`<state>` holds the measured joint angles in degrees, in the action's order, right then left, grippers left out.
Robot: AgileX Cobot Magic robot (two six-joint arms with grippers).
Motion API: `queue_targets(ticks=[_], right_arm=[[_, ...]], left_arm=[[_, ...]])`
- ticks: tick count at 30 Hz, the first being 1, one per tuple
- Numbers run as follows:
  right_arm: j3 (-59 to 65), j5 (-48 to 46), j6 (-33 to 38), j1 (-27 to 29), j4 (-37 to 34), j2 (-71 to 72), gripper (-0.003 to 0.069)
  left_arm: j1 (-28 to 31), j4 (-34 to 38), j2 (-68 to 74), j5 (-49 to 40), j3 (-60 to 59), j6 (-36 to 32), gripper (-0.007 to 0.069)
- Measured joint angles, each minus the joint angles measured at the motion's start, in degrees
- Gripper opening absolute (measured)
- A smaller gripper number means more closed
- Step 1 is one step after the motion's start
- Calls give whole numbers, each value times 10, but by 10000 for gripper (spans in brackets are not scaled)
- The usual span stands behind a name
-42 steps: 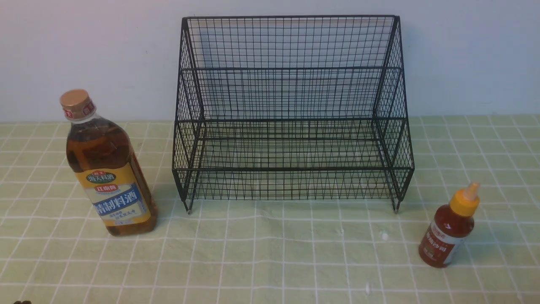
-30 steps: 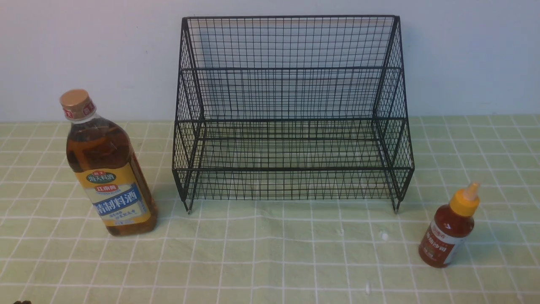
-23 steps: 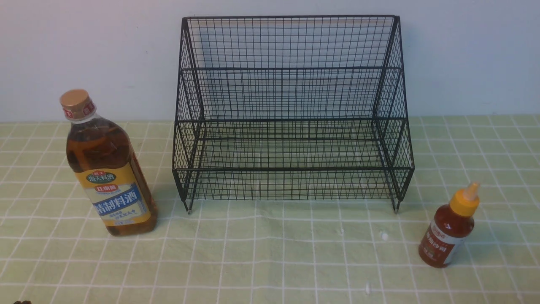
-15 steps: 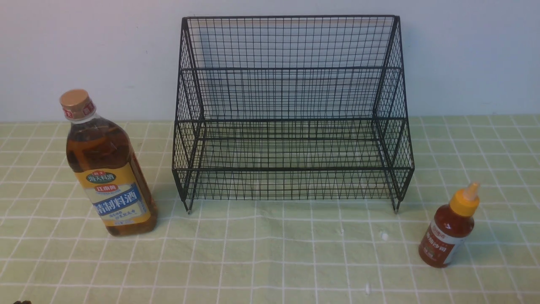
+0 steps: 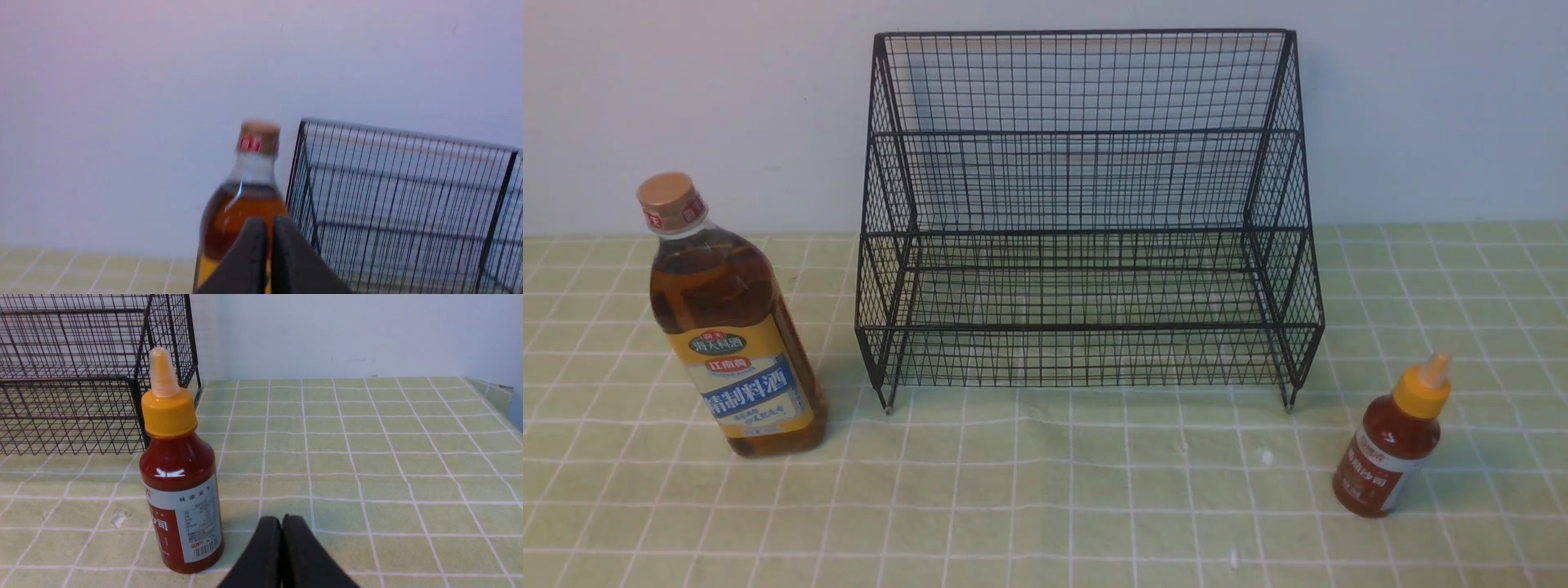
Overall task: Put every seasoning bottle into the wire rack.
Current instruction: Use the left arm to grab the condiment bottle closest to it
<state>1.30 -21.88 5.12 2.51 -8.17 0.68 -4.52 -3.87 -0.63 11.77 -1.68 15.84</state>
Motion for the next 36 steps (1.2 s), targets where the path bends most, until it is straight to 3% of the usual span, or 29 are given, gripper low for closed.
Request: queue_targets(ticks=[6, 10, 17, 24, 33, 34, 36], right_arm=[[0, 0, 0, 0, 0, 0, -15], [0, 0, 0, 0, 0, 0, -15], [0, 0, 0, 0, 0, 0, -15], [0, 0, 0, 0, 0, 0, -15], [0, 0, 0, 0, 0, 0, -15], [0, 0, 0, 0, 0, 0, -15], [0, 0, 0, 0, 0, 0, -15]], left_arm=[[0, 15, 3, 120, 0, 0, -1], [0, 16, 41, 127, 9, 0, -6], [0, 0, 226, 128, 113, 2, -6], [0, -34, 426, 128, 217, 11, 50], [0, -41, 572, 129, 308, 3, 313], [0, -41, 597, 129, 320, -6, 391], [0, -41, 609, 130, 327, -13, 419]])
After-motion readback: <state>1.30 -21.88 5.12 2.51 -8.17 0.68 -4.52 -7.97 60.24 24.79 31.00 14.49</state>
